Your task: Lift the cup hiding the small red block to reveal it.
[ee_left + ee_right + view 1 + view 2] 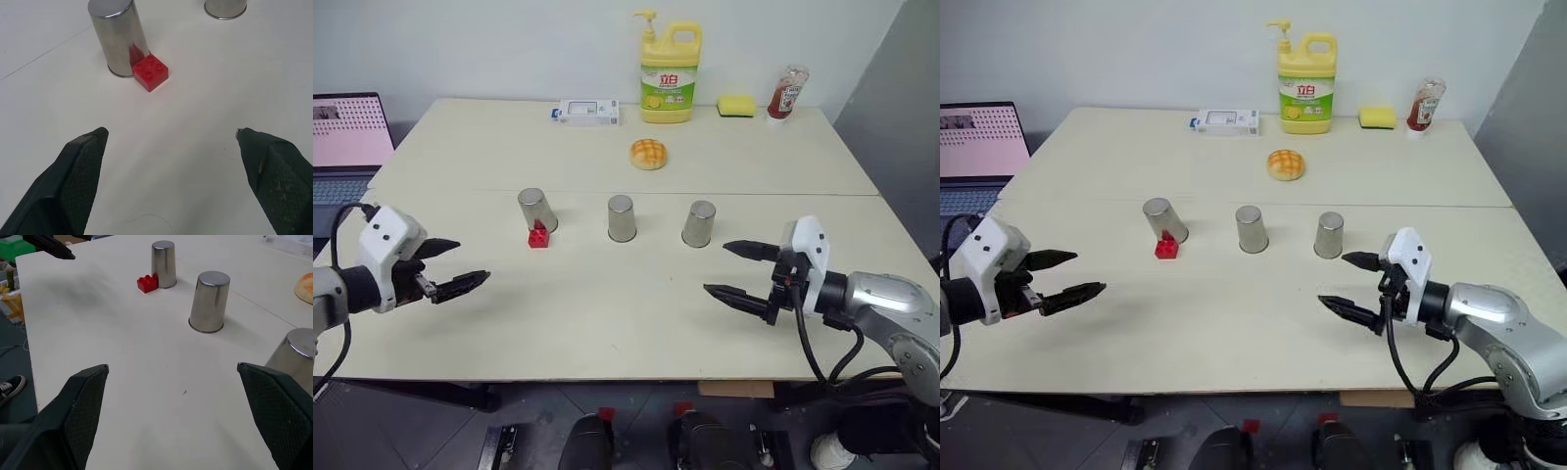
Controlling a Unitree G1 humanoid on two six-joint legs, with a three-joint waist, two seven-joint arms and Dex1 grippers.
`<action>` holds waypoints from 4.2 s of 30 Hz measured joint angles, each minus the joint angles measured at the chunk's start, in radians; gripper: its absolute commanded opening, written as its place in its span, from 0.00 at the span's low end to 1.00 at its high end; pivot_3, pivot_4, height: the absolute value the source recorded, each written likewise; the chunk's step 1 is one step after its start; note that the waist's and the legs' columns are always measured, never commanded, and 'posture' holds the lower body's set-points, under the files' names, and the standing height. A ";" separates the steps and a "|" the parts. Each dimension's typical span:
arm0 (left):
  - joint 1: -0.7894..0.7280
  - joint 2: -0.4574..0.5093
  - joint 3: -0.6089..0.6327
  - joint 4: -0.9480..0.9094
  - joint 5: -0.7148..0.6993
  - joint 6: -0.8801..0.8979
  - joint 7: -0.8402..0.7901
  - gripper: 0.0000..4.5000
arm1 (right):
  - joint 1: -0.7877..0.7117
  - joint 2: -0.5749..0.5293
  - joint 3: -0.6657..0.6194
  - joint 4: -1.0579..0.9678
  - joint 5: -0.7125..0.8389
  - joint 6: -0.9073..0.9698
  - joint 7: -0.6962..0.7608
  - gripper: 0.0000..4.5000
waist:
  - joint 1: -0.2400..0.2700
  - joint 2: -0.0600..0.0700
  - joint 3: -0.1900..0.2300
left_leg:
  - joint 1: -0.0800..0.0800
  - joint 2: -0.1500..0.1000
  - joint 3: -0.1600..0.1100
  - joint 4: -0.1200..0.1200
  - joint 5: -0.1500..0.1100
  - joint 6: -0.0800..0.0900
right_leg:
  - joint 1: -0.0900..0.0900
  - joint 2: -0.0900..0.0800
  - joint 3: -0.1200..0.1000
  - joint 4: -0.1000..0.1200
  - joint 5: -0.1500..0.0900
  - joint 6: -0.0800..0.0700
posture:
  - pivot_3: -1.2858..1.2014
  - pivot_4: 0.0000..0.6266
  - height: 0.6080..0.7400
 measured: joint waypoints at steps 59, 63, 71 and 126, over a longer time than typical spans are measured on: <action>0.040 -0.044 0.006 -0.122 -0.019 0.058 0.071 0.99 | -0.055 -0.014 0.019 0.046 -0.019 0.003 0.077 1.00 | 0.000 0.000 0.000 | 0.000 0.000 0.000 0.000 0.000 0.000 | 0.000 0.000 0.000 0.000 0.000 0.000 | 0.52 0.24 1.00; 0.040 -0.044 0.006 -0.122 -0.019 0.058 0.067 0.99 | -0.056 -0.014 0.019 0.046 -0.026 0.001 0.082 1.00 | 0.000 0.000 0.000 | 0.000 0.000 0.000 0.000 0.000 0.000 | 0.000 0.000 0.000 0.000 0.000 0.000 | 0.52 0.24 1.00; 0.040 -0.042 0.006 -0.122 -0.019 0.062 0.063 0.99 | -0.054 -0.012 0.019 0.045 -0.027 0.001 0.082 1.00 | 0.000 0.000 0.000 | 0.000 0.000 0.000 0.000 0.000 0.000 | 0.000 0.000 0.000 0.000 0.000 0.000 | 0.52 0.24 1.00; -0.126 -0.043 -0.134 -0.167 -0.050 0.076 0.032 0.99 | -0.651 0.449 0.383 0.593 -0.413 0.032 -0.192 1.00 | -0.002 0.001 0.000 | -0.002 0.001 0.000 -0.001 0.000 0.000 | -0.003 0.002 0.001 0.000 0.002 -0.002 | 0.52 0.24 1.00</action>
